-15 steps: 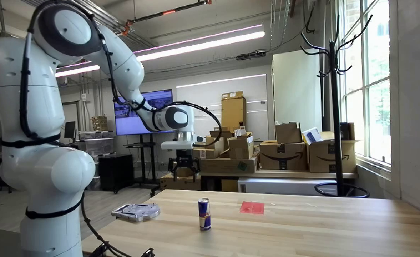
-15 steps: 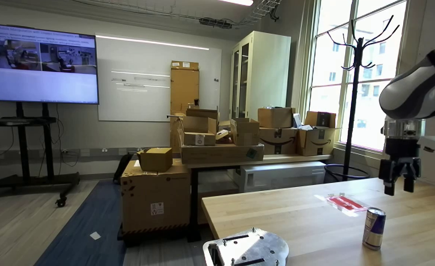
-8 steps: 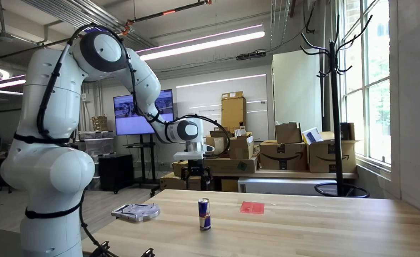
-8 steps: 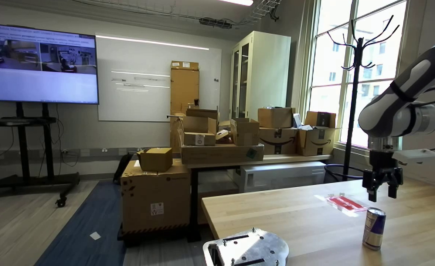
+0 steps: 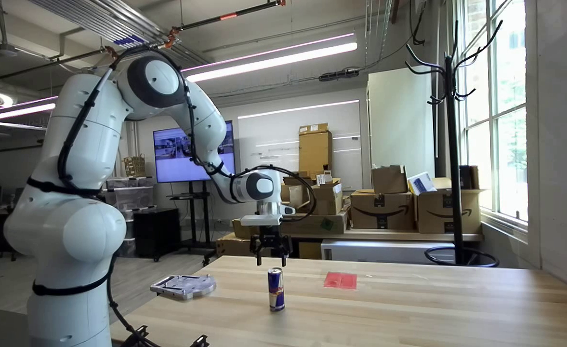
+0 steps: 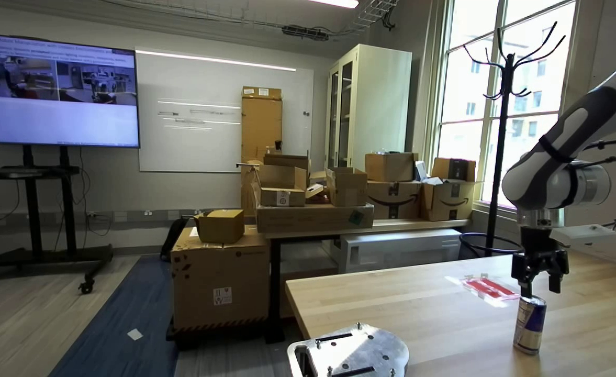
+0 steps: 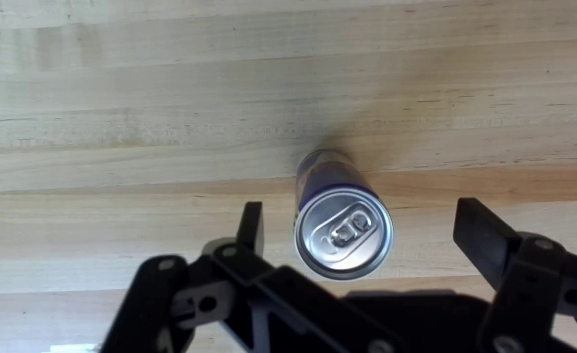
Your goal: Move the can on the table
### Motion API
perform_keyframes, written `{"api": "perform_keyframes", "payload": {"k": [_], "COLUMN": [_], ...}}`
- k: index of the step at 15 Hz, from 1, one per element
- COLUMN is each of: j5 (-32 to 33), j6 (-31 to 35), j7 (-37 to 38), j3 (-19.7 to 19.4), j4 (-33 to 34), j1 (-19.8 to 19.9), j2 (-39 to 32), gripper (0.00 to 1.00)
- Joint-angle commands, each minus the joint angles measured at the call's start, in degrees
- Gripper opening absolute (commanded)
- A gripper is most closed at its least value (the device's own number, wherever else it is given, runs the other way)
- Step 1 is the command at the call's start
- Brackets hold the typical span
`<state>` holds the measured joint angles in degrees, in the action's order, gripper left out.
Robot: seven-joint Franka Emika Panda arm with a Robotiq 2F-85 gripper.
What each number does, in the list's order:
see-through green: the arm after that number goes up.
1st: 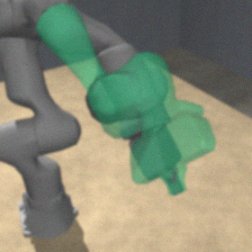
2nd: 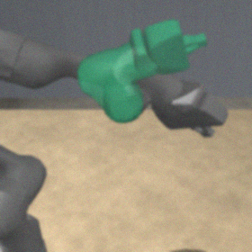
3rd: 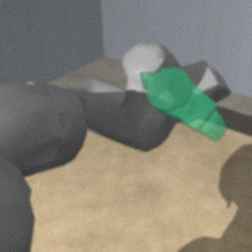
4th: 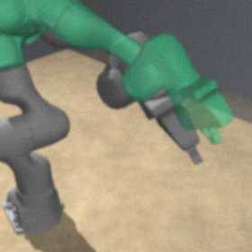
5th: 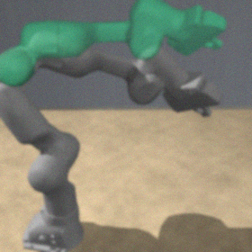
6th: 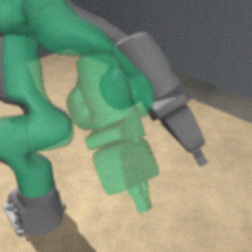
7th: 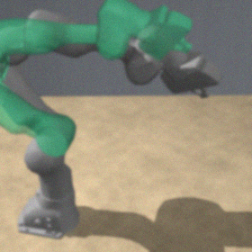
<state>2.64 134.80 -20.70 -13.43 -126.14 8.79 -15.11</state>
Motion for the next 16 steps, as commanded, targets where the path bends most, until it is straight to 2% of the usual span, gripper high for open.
{"api": "perform_keyframes", "payload": {"k": [1, 16], "j5": [-1.3, -3.9], "j6": [0.7, 2.3], "j7": [0.5, -0.1], "j3": [2.4, 5.1], "j4": [1.5, 5.3], "j1": [2.5, 5.3], "j2": [-2.6, -8.6], "gripper": [1.00, 1.00]}}
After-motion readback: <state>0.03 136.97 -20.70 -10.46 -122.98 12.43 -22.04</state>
